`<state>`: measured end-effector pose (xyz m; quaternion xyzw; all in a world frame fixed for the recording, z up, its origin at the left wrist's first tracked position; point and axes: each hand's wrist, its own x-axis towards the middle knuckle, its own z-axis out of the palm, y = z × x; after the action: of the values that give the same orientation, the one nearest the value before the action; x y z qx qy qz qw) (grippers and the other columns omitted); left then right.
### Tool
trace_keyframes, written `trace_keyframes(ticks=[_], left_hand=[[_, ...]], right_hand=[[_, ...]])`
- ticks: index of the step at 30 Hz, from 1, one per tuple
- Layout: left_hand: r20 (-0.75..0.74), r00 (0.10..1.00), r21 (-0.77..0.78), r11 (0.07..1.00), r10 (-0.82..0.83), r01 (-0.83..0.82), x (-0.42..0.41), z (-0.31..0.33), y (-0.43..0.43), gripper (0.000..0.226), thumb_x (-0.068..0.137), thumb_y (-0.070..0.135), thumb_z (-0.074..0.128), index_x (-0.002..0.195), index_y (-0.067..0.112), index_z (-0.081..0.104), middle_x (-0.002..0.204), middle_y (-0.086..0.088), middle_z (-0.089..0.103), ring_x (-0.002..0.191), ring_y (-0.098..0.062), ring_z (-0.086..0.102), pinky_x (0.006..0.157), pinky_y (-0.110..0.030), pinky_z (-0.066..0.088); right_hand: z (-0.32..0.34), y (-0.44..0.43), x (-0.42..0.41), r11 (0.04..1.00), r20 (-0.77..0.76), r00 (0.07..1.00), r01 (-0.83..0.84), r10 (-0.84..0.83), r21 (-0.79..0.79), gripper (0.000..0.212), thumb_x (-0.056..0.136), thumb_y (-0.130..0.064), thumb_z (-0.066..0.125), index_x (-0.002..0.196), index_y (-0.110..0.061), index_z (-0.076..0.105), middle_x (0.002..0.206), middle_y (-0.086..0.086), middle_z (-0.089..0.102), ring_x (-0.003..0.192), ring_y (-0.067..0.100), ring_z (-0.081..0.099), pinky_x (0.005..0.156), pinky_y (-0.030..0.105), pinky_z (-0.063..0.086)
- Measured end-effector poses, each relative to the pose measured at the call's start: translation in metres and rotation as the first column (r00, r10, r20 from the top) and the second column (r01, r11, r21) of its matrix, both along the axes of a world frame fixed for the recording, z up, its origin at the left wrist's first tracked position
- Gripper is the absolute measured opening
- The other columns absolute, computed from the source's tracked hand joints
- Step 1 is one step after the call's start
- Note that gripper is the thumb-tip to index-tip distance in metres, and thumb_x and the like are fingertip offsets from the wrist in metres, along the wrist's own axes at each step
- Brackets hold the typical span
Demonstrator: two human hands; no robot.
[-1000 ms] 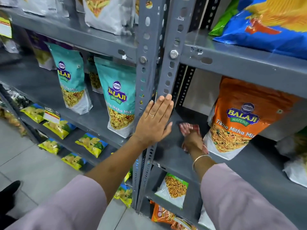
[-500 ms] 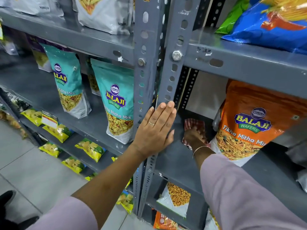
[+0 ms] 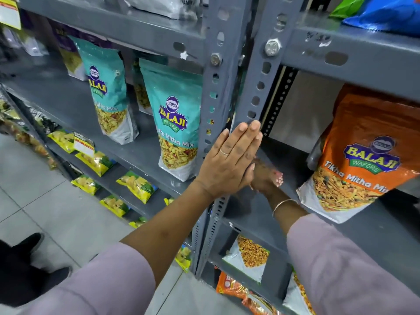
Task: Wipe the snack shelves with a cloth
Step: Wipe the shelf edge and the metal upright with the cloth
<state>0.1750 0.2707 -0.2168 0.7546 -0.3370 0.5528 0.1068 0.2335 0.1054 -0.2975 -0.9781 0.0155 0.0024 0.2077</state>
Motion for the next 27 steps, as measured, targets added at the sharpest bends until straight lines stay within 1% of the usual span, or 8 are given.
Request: trace_keyframes(ticks=[2,5,8,14,19,22,25,27], left_hand=[[-0.003,1.0,-0.004,1.0,0.011,-0.011,-0.001,-0.001,-0.001,0.067,0.095,0.026,0.023,0.145,0.005,-0.015,0.153,-0.007,-0.027,0.142,-0.02,-0.015,0.116,-0.036,-0.001],[-0.025,0.999,0.001,1.0,0.024,-0.024,-0.005,0.001,-0.001,0.082,0.088,0.025,0.038,0.145,0.007,-0.017,0.152,-0.005,-0.028,0.141,-0.019,-0.017,0.116,-0.036,-0.002],[-0.053,0.998,0.017,0.999,0.04,-0.039,-0.009,0.005,0.001,0.087,0.086,0.026,0.041,0.144,0.007,-0.021,0.15,-0.005,-0.032,0.14,-0.019,-0.02,0.116,-0.035,-0.005],[-0.04,0.989,0.039,0.99,0.14,-0.139,-0.01,0.006,-0.001,0.088,0.086,0.022,0.043,0.142,0.006,-0.024,0.15,-0.007,-0.033,0.138,-0.02,-0.025,0.115,-0.034,-0.01],[-0.014,0.983,0.045,0.982,0.182,-0.181,-0.012,0.008,-0.002,0.086,0.088,0.021,0.042,0.142,0.001,-0.022,0.151,-0.012,-0.001,0.138,-0.023,-0.026,0.115,-0.036,-0.008],[-0.001,0.981,0.063,0.979,0.192,-0.192,-0.013,0.007,-0.002,0.087,0.088,0.023,0.042,0.142,0.001,-0.022,0.15,-0.014,-0.012,0.138,-0.023,-0.027,0.114,-0.037,-0.008],[-0.016,0.979,0.061,0.977,0.204,-0.202,-0.013,0.008,-0.001,0.085,0.089,0.023,0.04,0.141,0.001,-0.024,0.15,-0.014,-0.027,0.137,-0.024,-0.027,0.114,-0.037,-0.009],[-0.019,0.979,0.061,0.978,0.201,-0.2,-0.013,0.007,-0.001,0.084,0.09,0.024,0.038,0.141,0.001,-0.024,0.147,-0.012,-0.037,0.137,-0.023,-0.027,0.114,-0.037,-0.009]], right_hand=[[0.013,0.015,-0.032,0.999,0.026,0.999,-0.045,0.045,-0.027,0.03,0.097,-0.024,0.042,0.12,-0.015,0.058,0.13,0.02,0.059,0.12,0.037,0.056,0.099,0.04,0.043],[0.017,0.026,-0.064,0.99,0.045,0.989,-0.138,0.138,-0.014,0.048,0.099,-0.018,0.043,0.146,-0.013,0.033,0.15,0.009,0.04,0.137,0.029,0.04,0.108,0.028,0.029],[0.003,0.024,-0.082,0.986,0.007,0.986,-0.166,0.166,0.013,0.046,0.099,-0.014,0.046,0.143,-0.022,0.04,0.153,-0.003,0.036,0.142,0.021,0.034,0.111,0.023,0.027],[-0.005,0.013,-0.13,0.975,-0.021,0.975,-0.221,0.22,-0.029,0.045,0.095,-0.029,0.051,0.139,-0.034,0.044,0.152,-0.012,0.034,0.142,0.013,0.032,0.114,0.027,0.027],[0.014,-0.004,-0.142,0.957,-0.282,0.924,-0.286,0.26,-0.053,0.042,0.094,-0.025,0.055,0.135,-0.03,0.051,0.144,-0.004,0.05,0.131,0.023,0.048,0.106,0.03,0.037],[0.047,-0.021,-0.138,0.922,-0.467,0.795,-0.327,0.387,0.207,0.042,0.092,-0.02,0.057,0.134,-0.011,0.053,0.134,0.006,0.058,0.123,0.022,0.055,0.105,0.032,0.041],[0.07,-0.022,-0.134,0.904,-0.243,0.943,-0.11,0.226,0.414,0.035,0.095,-0.013,0.053,0.13,-0.019,0.055,0.116,-0.014,0.061,0.104,-0.001,0.059,0.087,0.007,0.044],[0.062,-0.017,-0.13,0.933,-0.065,0.997,-0.011,0.037,0.361,0.035,0.098,-0.005,0.045,0.129,-0.016,0.058,0.119,-0.011,0.06,0.11,0.002,0.055,0.081,0.004,0.043]])
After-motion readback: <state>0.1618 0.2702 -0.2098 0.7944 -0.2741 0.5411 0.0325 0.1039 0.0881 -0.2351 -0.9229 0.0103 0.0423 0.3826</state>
